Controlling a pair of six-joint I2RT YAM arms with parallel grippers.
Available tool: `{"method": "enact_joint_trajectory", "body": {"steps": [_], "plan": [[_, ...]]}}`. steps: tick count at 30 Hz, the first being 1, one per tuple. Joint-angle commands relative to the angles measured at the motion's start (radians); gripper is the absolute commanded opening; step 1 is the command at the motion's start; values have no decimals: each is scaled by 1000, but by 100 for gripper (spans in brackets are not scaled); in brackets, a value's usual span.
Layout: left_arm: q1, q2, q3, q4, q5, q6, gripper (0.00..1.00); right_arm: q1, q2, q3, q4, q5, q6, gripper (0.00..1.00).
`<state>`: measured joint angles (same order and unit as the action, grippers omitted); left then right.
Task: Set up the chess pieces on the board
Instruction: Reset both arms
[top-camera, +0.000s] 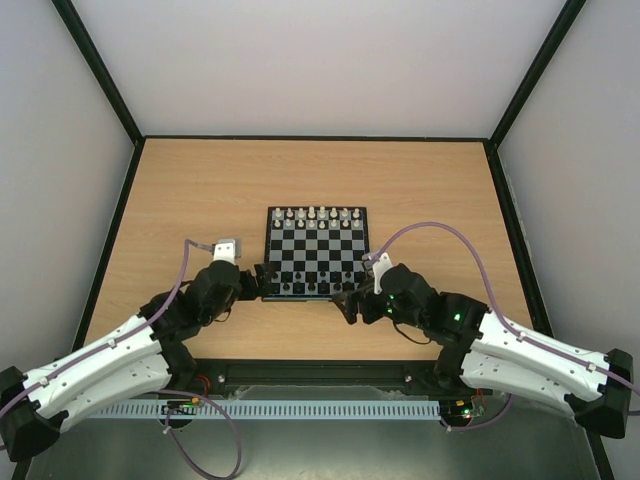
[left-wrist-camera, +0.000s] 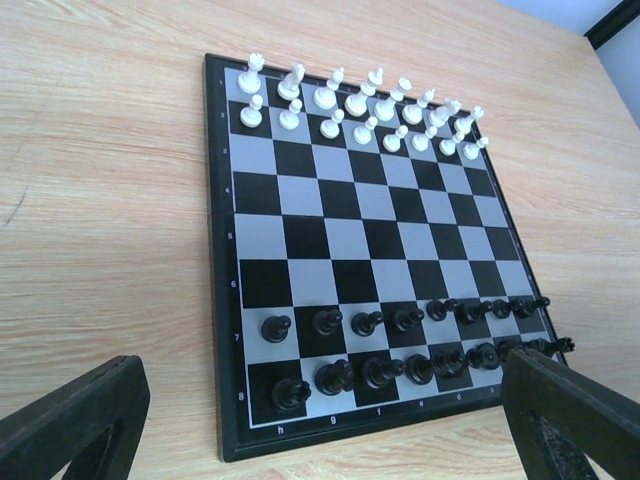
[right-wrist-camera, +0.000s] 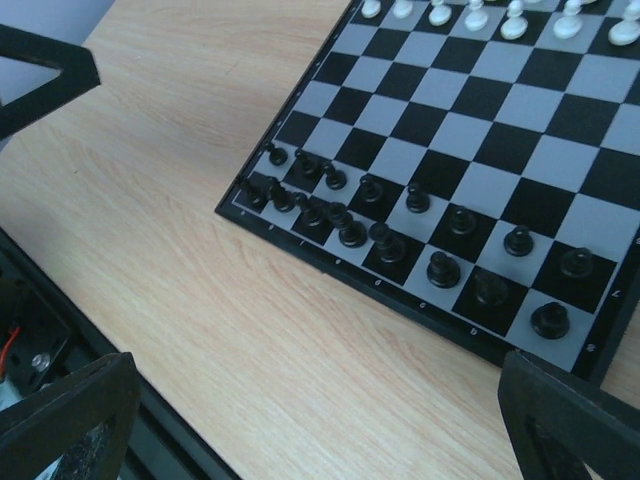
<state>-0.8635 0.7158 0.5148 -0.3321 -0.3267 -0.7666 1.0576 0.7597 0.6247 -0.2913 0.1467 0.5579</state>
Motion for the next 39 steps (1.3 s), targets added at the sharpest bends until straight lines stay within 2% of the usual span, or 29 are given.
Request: {"method": "enact_joint_trajectory", "body": {"steps": [1, 4, 8, 10, 12, 14, 18, 22, 26, 30, 39], "plan": [[4, -28, -31, 55, -58, 9, 99, -5, -29, -31, 37, 109, 4, 99], [4, -28, -45, 94, -79, 27, 99, -4, -41, -45, 50, 182, 2, 99], [4, -17, -49, 164, -115, 52, 99, -5, -56, -56, 77, 366, 1, 99], [4, -12, -43, 191, -162, 82, 99, -12, -61, -59, 108, 463, -16, 98], [8, -14, -31, 202, -244, 111, 99, -63, -62, -59, 145, 486, -44, 99], [26, -25, -47, 270, -284, 157, 99, -153, -54, -66, 199, 458, -65, 99], [121, -15, -48, 363, -251, 219, 99, -405, -21, -74, 293, 385, -103, 99], [248, 35, -34, 400, -258, 264, 99, -708, 35, -102, 406, 262, -81, 99], [383, 47, -77, 477, -161, 273, 99, -854, 97, -188, 579, 324, -114, 99], [453, 36, -123, 531, -87, 265, 99, -880, 170, -258, 753, 462, -176, 99], [515, 111, -182, 672, -17, 272, 99, -881, 463, -362, 1176, 528, -249, 99]]}}
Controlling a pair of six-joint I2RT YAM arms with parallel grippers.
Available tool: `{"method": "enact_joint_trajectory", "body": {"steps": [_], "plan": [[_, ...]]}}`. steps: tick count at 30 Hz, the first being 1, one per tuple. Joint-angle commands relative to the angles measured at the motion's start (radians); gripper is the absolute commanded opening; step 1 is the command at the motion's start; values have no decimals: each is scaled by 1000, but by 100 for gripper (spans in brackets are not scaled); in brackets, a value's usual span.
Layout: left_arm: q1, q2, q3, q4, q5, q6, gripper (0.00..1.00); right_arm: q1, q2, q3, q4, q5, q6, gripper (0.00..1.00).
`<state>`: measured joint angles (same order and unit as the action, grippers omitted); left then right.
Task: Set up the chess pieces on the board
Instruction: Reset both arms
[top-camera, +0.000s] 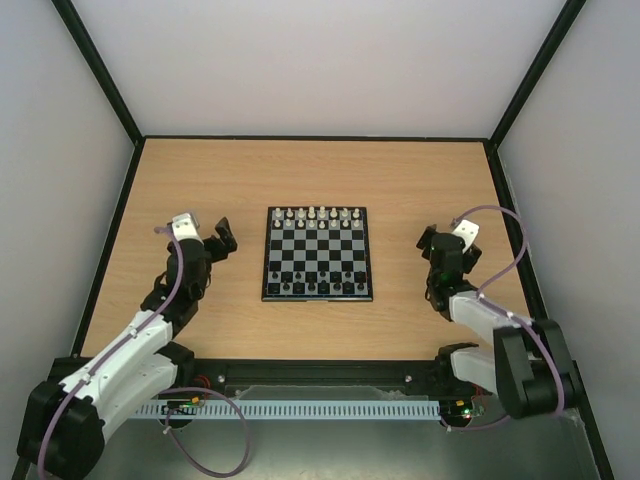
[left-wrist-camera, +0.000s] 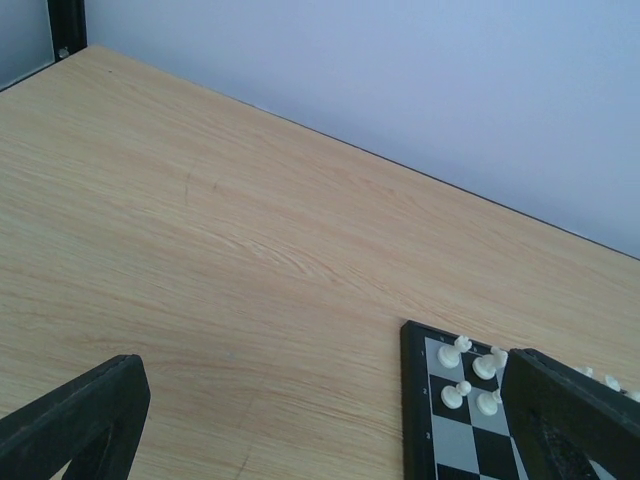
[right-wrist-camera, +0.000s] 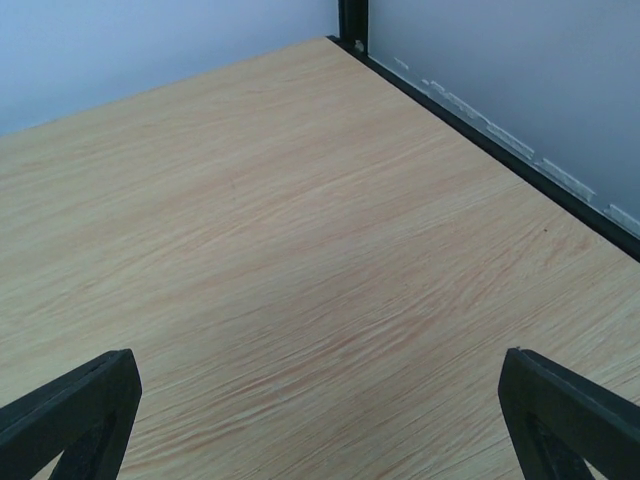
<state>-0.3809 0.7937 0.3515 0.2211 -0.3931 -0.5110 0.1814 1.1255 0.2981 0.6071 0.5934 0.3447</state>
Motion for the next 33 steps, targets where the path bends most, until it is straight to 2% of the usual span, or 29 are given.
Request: {"method": "enact_joint_trajectory", "body": {"steps": [1, 3, 5, 9, 13, 20, 26, 28, 30, 33], "plan": [[44, 45, -20, 131, 64, 20, 99, -5, 126, -47, 326, 82, -43, 99], [66, 66, -22, 149, 84, 26, 99, -5, 184, -65, 401, 77, -52, 99], [87, 80, -30, 172, 105, 32, 99, -6, 237, -28, 382, 69, -72, 99], [134, 93, -56, 225, 158, 35, 99, -11, 309, -21, 486, 47, -145, 99], [158, 90, -58, 243, 188, 34, 99, -12, 374, 15, 491, 45, -156, 98], [175, 89, -66, 263, 202, 30, 99, -16, 340, -71, 621, 9, -168, 99], [179, 84, -68, 261, 215, 31, 99, -25, 346, -160, 761, -110, -202, 99], [181, 76, -66, 255, 215, 35, 99, -31, 412, -181, 893, -140, -227, 99], [184, 64, -67, 251, 217, 39, 99, -46, 388, -122, 725, -174, -205, 99], [189, 55, -70, 256, 215, 42, 99, -53, 390, -115, 726, -194, -209, 98]]}}
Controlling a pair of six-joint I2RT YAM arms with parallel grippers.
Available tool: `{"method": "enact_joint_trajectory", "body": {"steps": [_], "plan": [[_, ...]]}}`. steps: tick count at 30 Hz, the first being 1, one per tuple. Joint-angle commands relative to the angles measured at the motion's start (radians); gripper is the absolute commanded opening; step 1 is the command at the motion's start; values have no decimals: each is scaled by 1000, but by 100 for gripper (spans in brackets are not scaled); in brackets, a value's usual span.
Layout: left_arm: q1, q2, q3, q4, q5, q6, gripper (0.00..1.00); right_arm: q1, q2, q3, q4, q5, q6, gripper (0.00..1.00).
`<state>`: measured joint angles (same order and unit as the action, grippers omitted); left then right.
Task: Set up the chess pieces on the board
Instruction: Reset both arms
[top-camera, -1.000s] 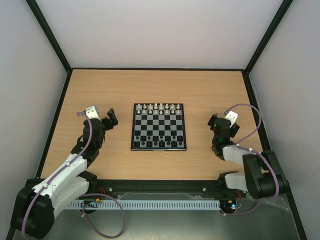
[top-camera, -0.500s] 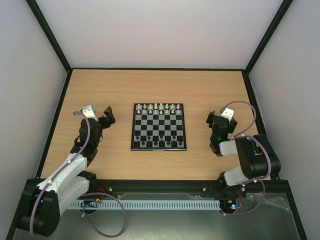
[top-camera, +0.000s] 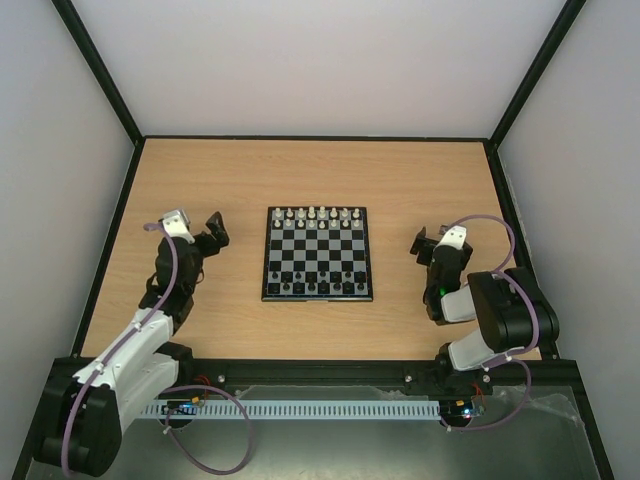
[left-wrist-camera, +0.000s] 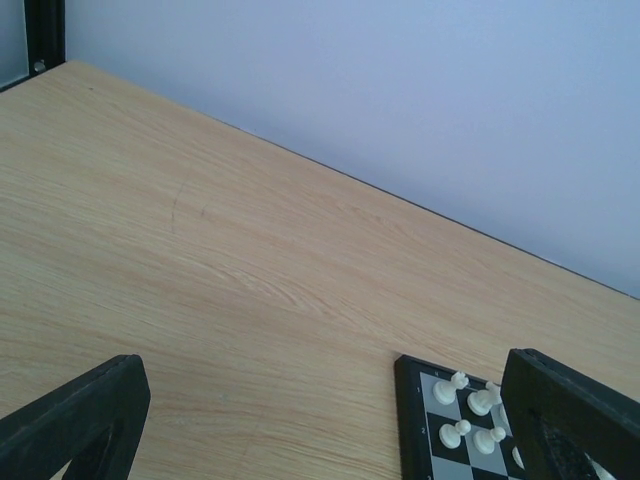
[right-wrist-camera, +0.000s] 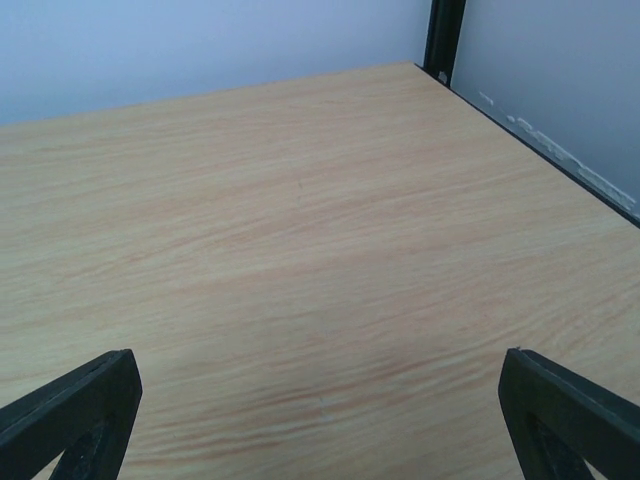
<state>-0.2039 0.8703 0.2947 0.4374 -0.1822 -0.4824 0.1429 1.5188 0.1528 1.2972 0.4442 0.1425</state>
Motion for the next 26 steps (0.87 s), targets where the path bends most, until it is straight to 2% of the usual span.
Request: {"method": "enact_joint_trajectory", "body": {"steps": [1, 8, 14, 21, 26], "plan": [[14, -21, -17, 46, 6, 14, 99, -15, 7, 31, 44, -43, -10, 99], [20, 13, -25, 86, -8, 30, 99, -37, -1, 57, -16, -79, 8, 98], [21, 81, -85, 259, -56, 125, 100, -38, -1, 59, -18, -80, 8, 99], [64, 215, -47, 379, -53, 168, 100, -37, 0, 59, -19, -81, 8, 99], [86, 283, -10, 403, -35, 188, 99, -38, 0, 60, -18, -82, 9, 99]]}}
